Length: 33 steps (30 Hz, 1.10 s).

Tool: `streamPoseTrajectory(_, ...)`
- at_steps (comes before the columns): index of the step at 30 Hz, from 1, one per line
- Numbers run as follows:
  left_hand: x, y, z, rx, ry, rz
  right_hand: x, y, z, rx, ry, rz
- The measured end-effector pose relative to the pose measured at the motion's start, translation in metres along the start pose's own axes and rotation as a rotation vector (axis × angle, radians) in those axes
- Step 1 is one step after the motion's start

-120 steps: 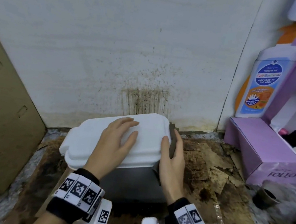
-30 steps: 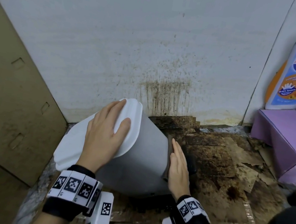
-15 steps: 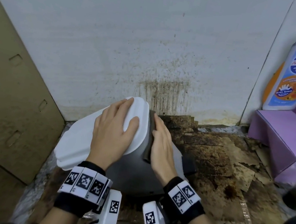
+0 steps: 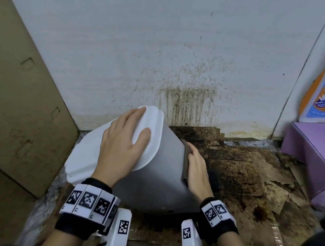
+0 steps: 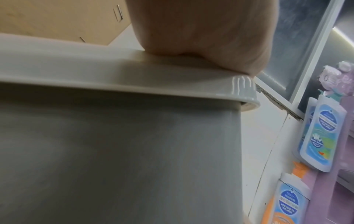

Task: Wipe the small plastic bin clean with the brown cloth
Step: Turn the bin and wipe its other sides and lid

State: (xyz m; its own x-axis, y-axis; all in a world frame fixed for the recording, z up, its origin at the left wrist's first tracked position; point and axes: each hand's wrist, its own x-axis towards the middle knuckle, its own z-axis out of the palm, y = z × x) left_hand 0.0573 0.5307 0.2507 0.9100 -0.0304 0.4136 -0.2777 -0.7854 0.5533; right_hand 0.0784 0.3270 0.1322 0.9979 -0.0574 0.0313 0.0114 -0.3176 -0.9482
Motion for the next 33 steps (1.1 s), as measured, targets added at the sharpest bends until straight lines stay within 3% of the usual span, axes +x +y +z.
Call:
streamPoseTrajectory(5,-0.002,0.003,0.002,-0.006,0.002,0.009,0.001,0.017,-0.001,-0.014,0.029,0.05)
streamPoseTrajectory(11,-0.003,0.003,0.002,0.007,0.002,0.018,0.009,0.0,-0.005,0.07,0.015,0.142)
streamPoseTrajectory(22,0.002,-0.004,-0.003,-0.025,0.011,-0.012,-0.014,-0.074,0.035,0.095,-0.002,-0.231)
streamPoseTrajectory(26,0.001,-0.005,-0.004,-0.034,0.018,-0.003,-0.024,-0.057,0.048,-0.074,0.155,-0.401)
streamPoseTrajectory(29,0.0,-0.005,-0.003,-0.025,0.017,0.008,-0.03,-0.035,0.056,-0.074,0.322,-0.427)
streamPoseTrajectory(33,0.002,-0.006,-0.002,-0.025,0.008,0.006,-0.034,-0.001,0.055,-0.116,0.405,-0.427)
